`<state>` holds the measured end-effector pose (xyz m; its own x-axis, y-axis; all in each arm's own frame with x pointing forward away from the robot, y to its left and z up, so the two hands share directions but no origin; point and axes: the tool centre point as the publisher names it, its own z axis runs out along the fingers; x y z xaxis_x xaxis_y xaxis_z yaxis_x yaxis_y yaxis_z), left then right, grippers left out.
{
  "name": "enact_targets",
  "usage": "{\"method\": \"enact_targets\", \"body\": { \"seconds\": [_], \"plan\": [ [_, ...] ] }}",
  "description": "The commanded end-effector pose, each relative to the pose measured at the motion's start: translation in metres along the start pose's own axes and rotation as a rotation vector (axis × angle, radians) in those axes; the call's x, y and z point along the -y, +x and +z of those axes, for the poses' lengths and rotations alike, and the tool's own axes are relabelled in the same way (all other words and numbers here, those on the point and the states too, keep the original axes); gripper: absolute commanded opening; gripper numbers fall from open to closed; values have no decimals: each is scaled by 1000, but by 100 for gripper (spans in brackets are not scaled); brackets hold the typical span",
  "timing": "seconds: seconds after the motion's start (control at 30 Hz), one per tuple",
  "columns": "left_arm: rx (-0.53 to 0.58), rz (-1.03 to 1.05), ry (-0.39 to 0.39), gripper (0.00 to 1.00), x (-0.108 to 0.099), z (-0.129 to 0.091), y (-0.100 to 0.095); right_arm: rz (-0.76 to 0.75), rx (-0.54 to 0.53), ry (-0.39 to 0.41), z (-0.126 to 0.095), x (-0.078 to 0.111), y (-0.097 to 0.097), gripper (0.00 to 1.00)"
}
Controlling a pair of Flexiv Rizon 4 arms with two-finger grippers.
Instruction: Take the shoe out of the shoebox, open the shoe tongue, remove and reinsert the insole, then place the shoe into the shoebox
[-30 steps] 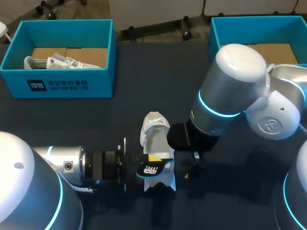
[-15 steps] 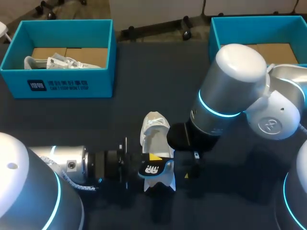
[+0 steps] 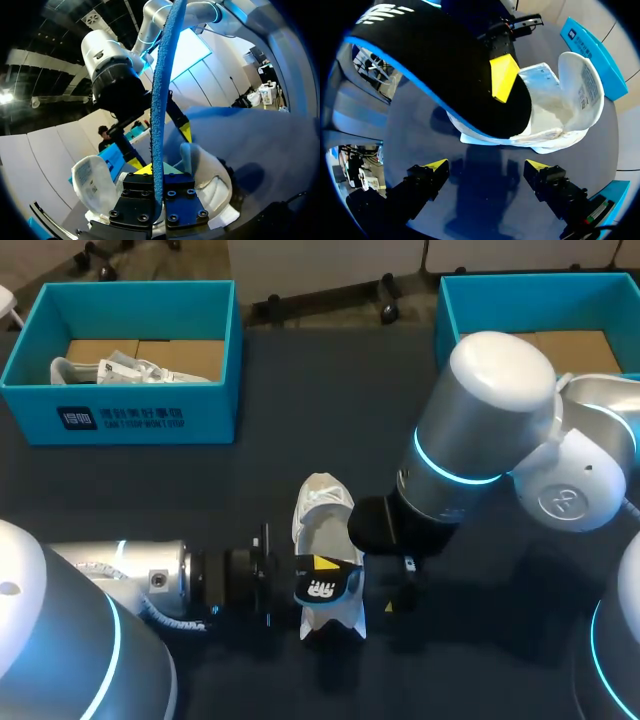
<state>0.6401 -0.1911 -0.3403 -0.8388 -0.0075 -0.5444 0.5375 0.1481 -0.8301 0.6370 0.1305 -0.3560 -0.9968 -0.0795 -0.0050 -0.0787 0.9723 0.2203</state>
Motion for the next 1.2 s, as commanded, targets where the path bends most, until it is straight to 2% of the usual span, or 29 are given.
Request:
{"method": "enact_targets", "body": {
  "seconds": [0.03,0.33,0.5,0.6,0.63,0.97,1.2],
  "plan": [
    [-8,15,-21,0,-12,10,-5,0,-1,1,2,-1,0,100],
    [-2,14,-67,0,-21,15,-4,0,-1,1,2,-1,0,100],
    [-3,0,-51,1,-16,10,-2,0,-1,1,2,-1,0,100],
    [11,-3,-47,22,-10,5,-3,0,-1,1,2,-1,0,100],
    [16,-1,-45,25,-7,3,-3,0,-1,1,2,-1,0,100],
    [49,1,-46,27,11,-9,-6,0,-1,1,2,-1,0,100],
    [43,7,-70,27,20,-8,-2,0,-1,1,2,-1,0,100]
  ]
}}
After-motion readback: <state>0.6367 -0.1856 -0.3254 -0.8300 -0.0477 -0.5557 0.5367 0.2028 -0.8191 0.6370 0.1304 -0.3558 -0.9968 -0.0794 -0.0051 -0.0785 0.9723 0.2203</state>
